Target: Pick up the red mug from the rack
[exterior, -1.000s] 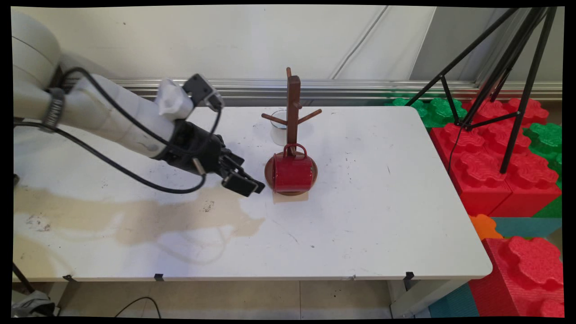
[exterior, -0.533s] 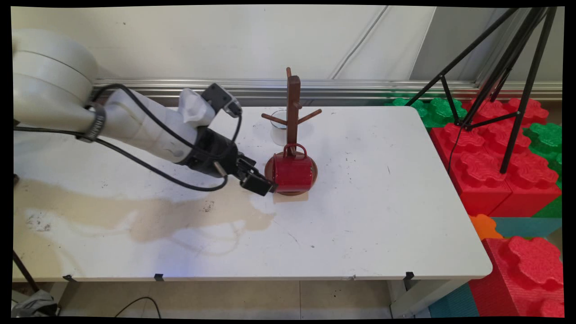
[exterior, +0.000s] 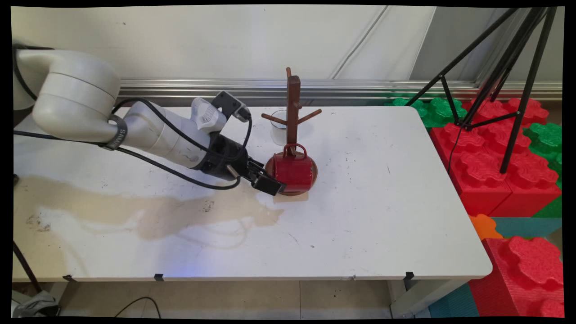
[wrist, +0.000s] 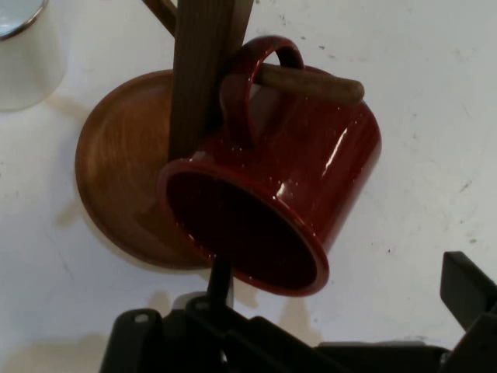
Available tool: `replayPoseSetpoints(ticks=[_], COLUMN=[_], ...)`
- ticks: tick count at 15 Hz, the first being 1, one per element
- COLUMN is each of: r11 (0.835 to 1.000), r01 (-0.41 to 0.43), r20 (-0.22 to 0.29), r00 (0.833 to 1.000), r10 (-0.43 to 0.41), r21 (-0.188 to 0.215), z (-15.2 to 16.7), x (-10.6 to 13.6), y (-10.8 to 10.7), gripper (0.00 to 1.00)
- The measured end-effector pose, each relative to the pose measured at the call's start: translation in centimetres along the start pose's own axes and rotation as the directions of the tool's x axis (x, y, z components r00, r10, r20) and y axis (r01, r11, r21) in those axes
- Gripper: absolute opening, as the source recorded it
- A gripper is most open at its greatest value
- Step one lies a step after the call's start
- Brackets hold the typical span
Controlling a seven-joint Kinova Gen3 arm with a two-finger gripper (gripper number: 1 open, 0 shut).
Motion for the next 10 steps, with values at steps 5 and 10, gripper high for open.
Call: replayPoseSetpoints(ticks=[5,10], r11=[1.000,0.999], r01=[0.019,0.034], r20=[-0.028,-0.045], r00=[0.999,0.998], r10=[-0.019,-0.036], r21=[-0.022,-0.037], z=[1.4,2.7], x=[-0.4,-0.4], y=[-0.6,-0.7], gripper=[1.00,1.00])
